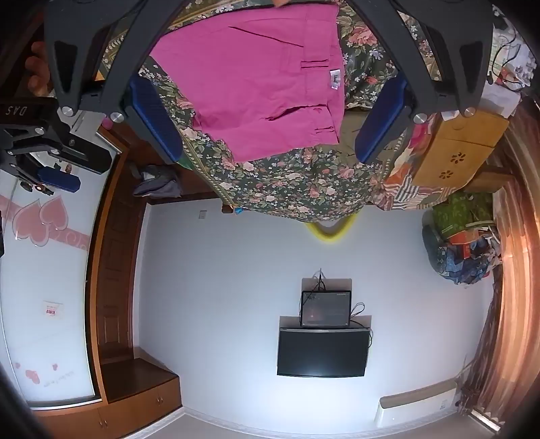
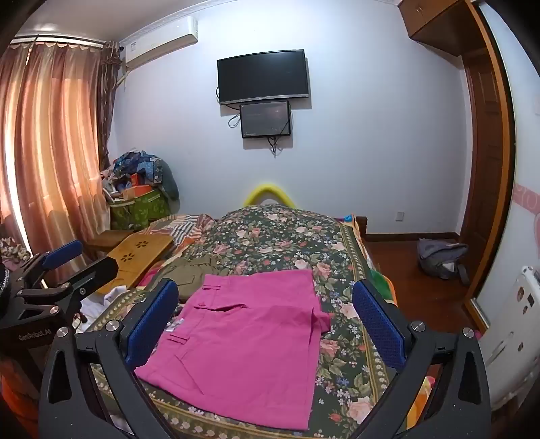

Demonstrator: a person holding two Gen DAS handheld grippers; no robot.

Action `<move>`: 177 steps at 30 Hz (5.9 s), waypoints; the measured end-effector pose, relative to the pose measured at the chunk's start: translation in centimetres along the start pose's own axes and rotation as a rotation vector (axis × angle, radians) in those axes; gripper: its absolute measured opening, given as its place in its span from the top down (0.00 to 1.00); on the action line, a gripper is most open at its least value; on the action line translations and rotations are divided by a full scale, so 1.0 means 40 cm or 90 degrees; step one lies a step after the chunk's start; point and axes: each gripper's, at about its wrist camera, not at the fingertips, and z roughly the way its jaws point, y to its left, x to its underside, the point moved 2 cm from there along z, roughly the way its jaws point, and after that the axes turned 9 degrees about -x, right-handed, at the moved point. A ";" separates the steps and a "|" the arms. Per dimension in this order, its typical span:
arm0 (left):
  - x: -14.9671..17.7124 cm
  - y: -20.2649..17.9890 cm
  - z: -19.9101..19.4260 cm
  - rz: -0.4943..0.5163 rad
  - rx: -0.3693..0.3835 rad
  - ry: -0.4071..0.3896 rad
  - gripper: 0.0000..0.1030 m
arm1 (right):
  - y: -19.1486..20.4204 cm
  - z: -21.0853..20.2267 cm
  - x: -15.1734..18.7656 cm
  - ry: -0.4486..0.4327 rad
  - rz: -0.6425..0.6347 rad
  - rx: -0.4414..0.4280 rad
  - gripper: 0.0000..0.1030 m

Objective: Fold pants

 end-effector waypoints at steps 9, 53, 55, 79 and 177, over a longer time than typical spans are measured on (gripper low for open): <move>0.008 0.013 0.008 -0.012 0.006 -0.004 0.00 | 0.005 0.001 -0.004 0.001 0.000 -0.002 0.00; 0.008 0.014 0.000 -0.011 -0.014 -0.018 0.00 | 0.013 0.011 -0.018 -0.007 -0.004 -0.015 0.00; 0.007 0.015 0.000 -0.011 -0.013 -0.019 0.00 | 0.014 0.012 -0.017 -0.007 -0.005 -0.016 0.00; 0.002 0.023 -0.003 -0.009 -0.016 -0.022 0.00 | 0.017 0.012 -0.016 -0.008 -0.006 -0.019 0.00; 0.060 0.267 0.991 -0.011 0.039 0.274 0.90 | -0.443 0.864 -0.069 0.229 0.018 -0.083 0.95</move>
